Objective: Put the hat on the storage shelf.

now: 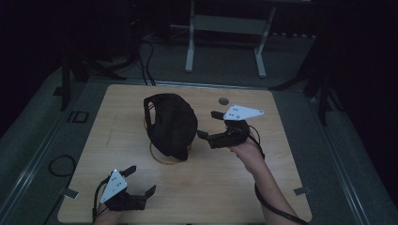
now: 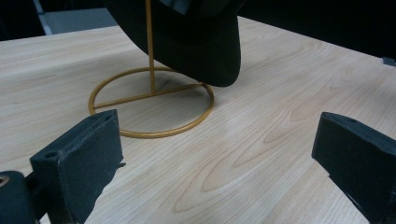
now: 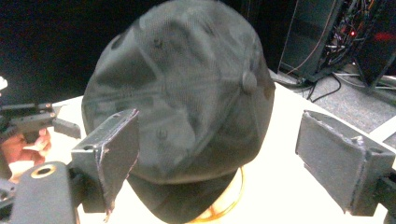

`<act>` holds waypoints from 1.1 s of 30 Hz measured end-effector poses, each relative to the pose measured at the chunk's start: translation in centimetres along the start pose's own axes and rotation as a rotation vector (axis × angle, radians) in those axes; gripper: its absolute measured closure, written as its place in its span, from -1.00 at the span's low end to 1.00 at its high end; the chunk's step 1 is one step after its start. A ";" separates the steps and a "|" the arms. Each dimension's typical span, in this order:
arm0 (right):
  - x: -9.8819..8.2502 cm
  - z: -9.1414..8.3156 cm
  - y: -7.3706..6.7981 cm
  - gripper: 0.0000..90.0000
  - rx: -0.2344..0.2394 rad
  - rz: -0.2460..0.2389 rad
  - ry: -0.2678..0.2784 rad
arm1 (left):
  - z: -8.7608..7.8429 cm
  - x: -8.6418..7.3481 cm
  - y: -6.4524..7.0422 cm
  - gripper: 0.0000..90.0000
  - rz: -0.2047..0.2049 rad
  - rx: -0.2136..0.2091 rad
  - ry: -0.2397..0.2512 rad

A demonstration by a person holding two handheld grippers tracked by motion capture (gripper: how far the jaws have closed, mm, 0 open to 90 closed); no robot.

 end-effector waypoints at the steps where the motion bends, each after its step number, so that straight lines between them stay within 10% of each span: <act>1: -0.7 -0.3 -0.1 -0.70 0.003 0.003 -0.001 | 0.0 0.0 0.0 -0.95 -0.001 0.000 0.001; 33: -12.3 -2.7 -1.7 -0.69 0.063 0.049 -0.088 | 0.4 -0.6 -0.1 -0.95 0.005 0.000 -0.019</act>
Point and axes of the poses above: each handheld gripper's, and its own axes: z roughly forward along the jaws, x roughly out of its top, y roughly to its right, the point moved 10 cm from there along z, roughly forward along the jaws, and after that the axes turned 6 degrees about y, right-handed, at the moved point
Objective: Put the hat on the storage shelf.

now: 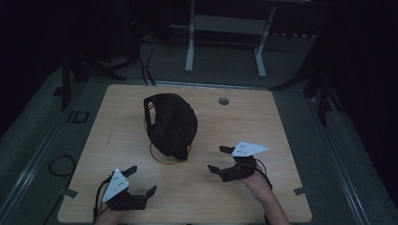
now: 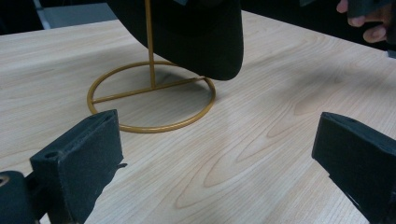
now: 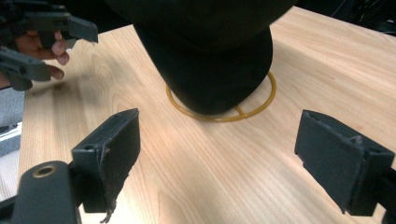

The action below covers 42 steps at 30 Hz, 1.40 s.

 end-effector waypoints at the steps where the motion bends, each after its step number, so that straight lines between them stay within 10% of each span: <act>1: -0.3 -0.1 0.0 -0.69 0.003 -0.001 -0.002 | 0.0 0.0 0.0 -0.95 0.000 0.001 -0.002; 23: -5.7 -3.3 0.4 -0.67 0.009 0.016 -0.040 | 0.2 -0.2 0.6 -0.95 0.012 -0.018 -0.012; 42: -7.9 -7.3 2.6 -0.67 -0.081 0.041 -0.027 | 0.4 -0.7 0.5 -0.95 0.007 -0.027 -0.030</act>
Point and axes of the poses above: each handheld gripper's, and its own axes: z roughly forward along the jaws, x roughly out of its top, y roughly to its right, the point moved 10 cm from there along z, roughly forward along the jaws, and after that the axes turned 6 degrees about y, right-handed, at the moved point
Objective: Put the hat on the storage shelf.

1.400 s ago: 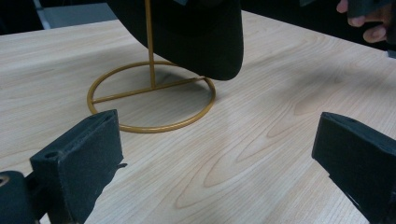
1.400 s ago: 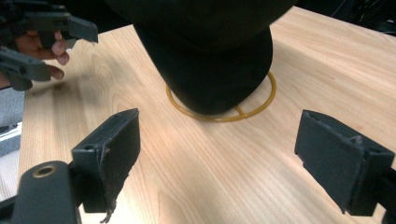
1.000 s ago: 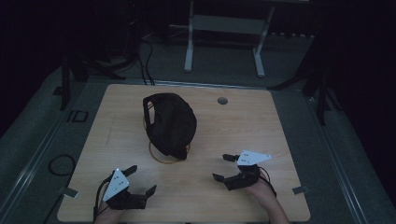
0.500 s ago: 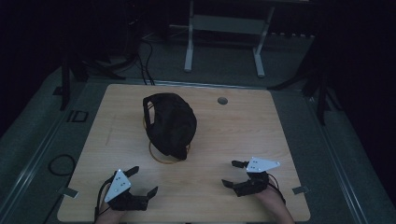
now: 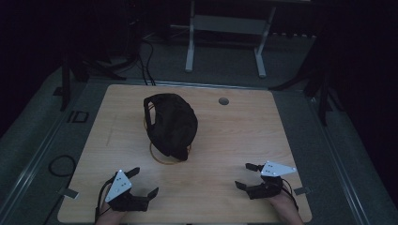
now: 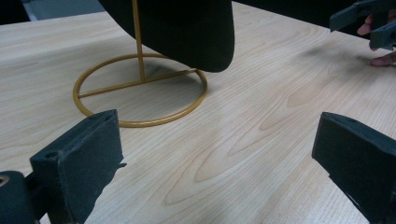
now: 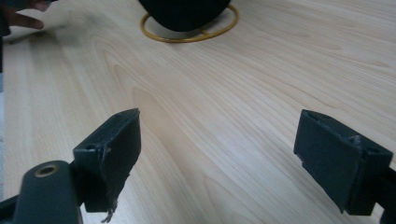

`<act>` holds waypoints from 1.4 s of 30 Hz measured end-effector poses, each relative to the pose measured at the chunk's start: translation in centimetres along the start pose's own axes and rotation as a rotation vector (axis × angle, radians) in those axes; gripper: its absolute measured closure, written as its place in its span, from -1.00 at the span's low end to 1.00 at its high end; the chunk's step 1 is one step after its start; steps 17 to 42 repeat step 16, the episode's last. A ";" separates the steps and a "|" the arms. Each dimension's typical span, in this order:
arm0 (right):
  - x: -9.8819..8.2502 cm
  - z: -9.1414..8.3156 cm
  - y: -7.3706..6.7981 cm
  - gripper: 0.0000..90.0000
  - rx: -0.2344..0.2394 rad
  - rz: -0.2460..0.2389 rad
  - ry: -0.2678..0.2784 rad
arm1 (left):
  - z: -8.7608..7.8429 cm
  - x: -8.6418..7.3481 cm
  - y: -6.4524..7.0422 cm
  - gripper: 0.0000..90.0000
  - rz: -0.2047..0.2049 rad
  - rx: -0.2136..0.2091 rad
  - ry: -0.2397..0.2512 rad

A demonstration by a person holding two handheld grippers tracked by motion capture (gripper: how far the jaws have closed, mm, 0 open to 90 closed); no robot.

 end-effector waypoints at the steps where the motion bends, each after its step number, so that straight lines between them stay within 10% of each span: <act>1: 0.0 -0.1 0.2 -0.67 -0.005 0.002 0.003 | 0.0 0.0 0.0 -0.95 -0.003 -0.002 0.000; 42: -0.5 -0.2 0.7 -0.67 -0.023 -0.006 -0.005 | 0.2 -0.4 0.0 -0.95 -0.012 -0.008 -0.010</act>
Point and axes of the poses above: each handheld gripper's, and its own axes: z roughly forward along the jaws, x roughly out of its top, y roughly to its right, the point moved 10 cm from there along z, roughly forward along the jaws, and after that the axes turned 6 degrees about y, right-handed, at the moved point
